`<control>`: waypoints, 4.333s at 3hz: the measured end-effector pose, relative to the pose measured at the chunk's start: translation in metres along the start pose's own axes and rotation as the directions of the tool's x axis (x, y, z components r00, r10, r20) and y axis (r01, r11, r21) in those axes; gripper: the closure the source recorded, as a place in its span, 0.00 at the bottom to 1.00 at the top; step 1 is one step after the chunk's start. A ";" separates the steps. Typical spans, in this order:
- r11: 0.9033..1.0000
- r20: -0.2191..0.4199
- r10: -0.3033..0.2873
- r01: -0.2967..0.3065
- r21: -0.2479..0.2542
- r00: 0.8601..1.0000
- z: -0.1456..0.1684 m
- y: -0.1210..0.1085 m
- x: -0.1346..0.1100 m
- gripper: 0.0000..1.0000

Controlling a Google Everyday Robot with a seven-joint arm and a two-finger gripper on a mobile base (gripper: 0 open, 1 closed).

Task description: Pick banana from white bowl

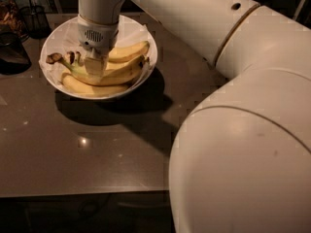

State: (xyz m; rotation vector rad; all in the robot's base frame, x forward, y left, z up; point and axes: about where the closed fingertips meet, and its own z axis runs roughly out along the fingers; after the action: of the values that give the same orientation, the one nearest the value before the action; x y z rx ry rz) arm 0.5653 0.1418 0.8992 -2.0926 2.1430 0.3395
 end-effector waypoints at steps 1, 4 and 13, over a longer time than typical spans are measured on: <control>1.000 -0.009 0.004 -0.004 -0.021 1.000 0.008 -0.007 0.001 1.00; 1.000 0.064 -0.003 0.003 0.010 0.998 -0.022 -0.001 -0.006 1.00; 0.974 0.275 0.051 -0.109 0.201 0.960 -0.145 0.126 0.003 1.00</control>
Offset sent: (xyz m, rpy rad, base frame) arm 0.0149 -0.0006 -0.0828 -0.0810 0.1332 0.0145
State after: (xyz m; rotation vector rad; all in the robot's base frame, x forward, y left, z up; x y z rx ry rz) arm 0.4486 0.1052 1.0474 -1.7370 2.0093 0.3598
